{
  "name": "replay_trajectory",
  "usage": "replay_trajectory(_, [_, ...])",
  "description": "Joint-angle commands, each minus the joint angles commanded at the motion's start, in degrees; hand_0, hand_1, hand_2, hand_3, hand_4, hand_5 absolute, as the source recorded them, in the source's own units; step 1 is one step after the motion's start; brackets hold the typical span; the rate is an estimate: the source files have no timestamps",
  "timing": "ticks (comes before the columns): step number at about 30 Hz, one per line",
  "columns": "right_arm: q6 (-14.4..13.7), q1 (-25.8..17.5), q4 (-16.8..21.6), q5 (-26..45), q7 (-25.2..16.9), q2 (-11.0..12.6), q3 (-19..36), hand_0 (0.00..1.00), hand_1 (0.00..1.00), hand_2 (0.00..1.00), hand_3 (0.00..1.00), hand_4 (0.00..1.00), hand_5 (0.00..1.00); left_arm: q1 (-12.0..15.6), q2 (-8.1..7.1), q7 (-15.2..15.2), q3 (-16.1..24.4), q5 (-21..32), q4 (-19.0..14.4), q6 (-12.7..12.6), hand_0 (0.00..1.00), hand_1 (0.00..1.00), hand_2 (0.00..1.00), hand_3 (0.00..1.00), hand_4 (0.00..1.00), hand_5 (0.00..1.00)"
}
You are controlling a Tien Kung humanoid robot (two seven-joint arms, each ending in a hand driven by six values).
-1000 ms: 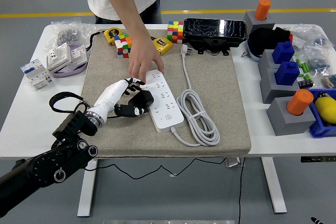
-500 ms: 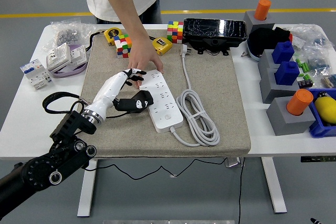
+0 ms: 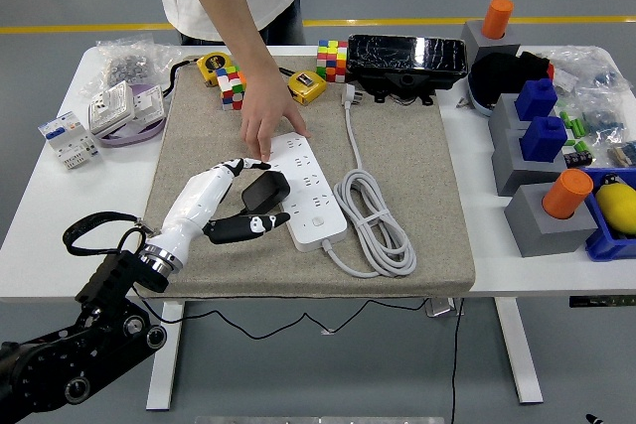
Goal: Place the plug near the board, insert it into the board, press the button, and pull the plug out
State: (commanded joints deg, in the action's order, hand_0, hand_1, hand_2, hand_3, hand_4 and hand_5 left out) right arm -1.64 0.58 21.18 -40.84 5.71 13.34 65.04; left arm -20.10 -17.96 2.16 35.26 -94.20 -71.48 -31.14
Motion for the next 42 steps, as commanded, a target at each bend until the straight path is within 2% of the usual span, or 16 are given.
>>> replay_trajectory(14, [0.0,0.0,-0.1,0.1,0.0,0.0,0.0,0.542,0.644,0.66,0.56,0.898,0.42,-1.6,0.87,-0.5,-1.8,0.1,0.2,1.3,0.791,0.864,0.831,0.788,0.885,0.554])
replay_trajectory(31, [0.0,0.1,0.0,0.2,0.0,0.0,0.0,0.542,0.643,0.66,0.56,0.899,0.421,-6.3,2.94,-3.5,-5.2,0.0,1.9,4.4,0.781,0.843,0.815,0.784,0.876,0.553])
replay_trajectory(42, [0.0,0.0,0.0,0.2,0.0,0.0,-0.1,0.542,0.643,0.659,0.56,0.898,0.42,-7.3,3.85,-3.3,-6.1,-0.2,1.8,4.4,0.771,0.822,0.799,0.772,0.873,0.553])
